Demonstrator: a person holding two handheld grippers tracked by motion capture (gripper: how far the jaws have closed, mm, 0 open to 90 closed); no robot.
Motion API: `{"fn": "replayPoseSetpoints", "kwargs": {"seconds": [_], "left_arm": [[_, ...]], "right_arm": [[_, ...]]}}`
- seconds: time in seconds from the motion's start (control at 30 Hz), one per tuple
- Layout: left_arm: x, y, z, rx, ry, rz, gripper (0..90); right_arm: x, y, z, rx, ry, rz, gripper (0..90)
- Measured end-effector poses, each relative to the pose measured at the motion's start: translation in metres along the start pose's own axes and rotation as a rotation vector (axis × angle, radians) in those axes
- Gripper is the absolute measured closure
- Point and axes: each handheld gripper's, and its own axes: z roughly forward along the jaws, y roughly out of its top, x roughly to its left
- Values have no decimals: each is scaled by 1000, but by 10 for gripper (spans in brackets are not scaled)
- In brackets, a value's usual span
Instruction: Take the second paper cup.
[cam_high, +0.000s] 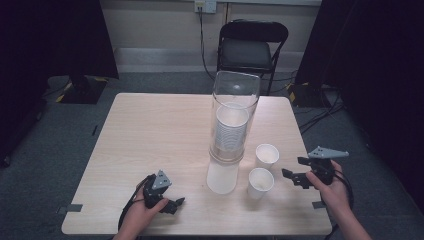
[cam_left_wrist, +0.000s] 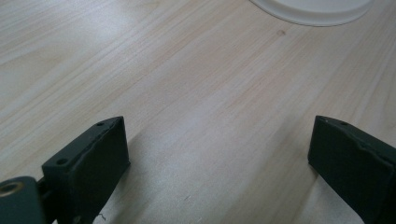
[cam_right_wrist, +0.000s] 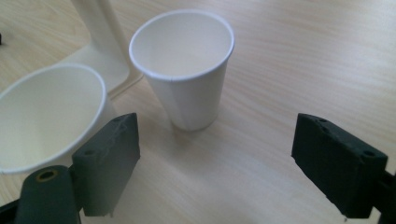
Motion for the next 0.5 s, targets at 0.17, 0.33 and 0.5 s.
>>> {"fn": "replayPoseSetpoints", "kwargs": {"seconds": [0.17, 0.33, 0.5], "left_arm": [[0, 0, 0, 0, 0, 0, 45], [0, 0, 0, 0, 1, 1, 44], [0, 0, 0, 0, 1, 0, 44]], "right_arm": [[6, -26, 10, 34, 4, -28, 148], [9, -52, 25, 80, 3, -32, 150], [11, -68, 35, 96, -11, -47, 152]]}}
